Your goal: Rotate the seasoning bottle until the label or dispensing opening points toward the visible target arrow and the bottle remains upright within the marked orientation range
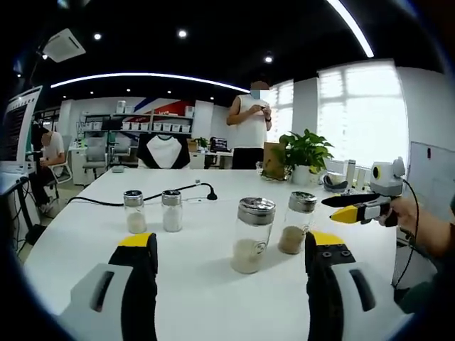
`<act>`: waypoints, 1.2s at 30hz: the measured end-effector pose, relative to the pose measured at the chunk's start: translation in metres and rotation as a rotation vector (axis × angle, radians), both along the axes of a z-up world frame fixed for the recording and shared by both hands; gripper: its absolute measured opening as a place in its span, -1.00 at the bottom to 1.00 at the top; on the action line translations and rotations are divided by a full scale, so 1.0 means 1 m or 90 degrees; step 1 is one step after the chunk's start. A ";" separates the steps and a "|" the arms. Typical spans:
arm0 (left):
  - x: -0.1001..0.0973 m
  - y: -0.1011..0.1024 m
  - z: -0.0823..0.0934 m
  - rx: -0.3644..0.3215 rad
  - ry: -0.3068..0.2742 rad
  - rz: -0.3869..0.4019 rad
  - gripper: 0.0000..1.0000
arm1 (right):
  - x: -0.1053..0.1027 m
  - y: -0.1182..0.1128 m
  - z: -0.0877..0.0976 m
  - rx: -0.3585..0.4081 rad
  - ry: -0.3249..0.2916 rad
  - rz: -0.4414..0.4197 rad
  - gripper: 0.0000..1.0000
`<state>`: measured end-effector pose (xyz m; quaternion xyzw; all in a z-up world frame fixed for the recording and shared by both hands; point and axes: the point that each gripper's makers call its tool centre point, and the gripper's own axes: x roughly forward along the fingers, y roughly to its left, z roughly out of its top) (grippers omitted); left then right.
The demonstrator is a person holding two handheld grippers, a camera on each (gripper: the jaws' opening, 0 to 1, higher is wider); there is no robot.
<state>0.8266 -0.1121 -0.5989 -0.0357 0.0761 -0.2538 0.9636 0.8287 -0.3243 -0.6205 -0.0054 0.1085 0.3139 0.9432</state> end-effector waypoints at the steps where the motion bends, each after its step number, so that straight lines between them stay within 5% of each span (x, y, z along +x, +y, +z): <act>1: 0.000 -0.001 0.001 -0.012 0.001 -0.003 0.80 | -0.003 0.001 -0.002 0.008 0.007 -0.001 0.18; 10: -0.005 0.000 -0.001 -0.018 0.004 -0.003 0.80 | -0.013 -0.002 0.009 0.035 -0.006 -0.080 0.25; 18: -0.008 0.001 0.002 -0.024 -0.001 0.004 0.79 | -0.024 0.024 0.008 0.019 0.000 -0.051 0.26; 36: 0.001 0.017 0.023 -0.044 -0.021 0.022 0.77 | -0.024 0.018 0.009 0.007 -0.003 -0.060 0.25</act>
